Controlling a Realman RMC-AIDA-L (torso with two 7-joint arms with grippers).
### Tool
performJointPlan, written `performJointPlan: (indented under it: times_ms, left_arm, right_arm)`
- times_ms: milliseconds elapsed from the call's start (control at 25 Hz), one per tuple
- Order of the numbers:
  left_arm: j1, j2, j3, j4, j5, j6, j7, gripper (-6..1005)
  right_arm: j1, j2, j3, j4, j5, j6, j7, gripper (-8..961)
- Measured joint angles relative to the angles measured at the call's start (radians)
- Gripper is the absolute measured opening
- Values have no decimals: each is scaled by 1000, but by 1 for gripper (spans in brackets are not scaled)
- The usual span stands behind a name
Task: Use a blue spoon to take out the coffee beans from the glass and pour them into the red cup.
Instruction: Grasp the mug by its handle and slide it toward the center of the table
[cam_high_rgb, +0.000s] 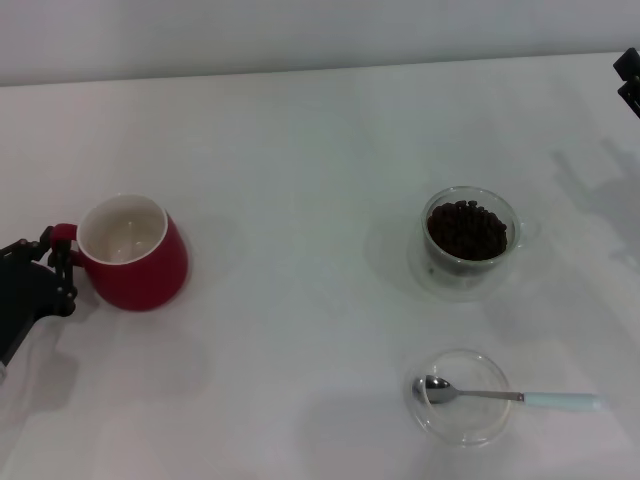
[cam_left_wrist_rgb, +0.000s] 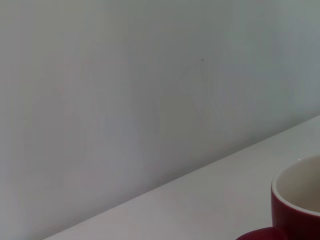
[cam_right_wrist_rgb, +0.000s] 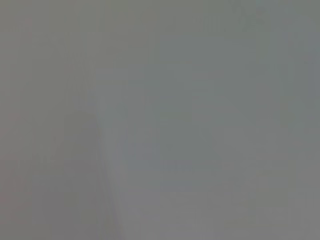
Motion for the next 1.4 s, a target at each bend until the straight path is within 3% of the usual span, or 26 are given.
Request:
performJointPlan:
  times_ms: [1400]
  left_arm:
    - [1, -7, 29, 136, 105, -33, 68, 93]
  right_arm:
    - [10, 0, 0, 4, -5, 0, 0, 865]
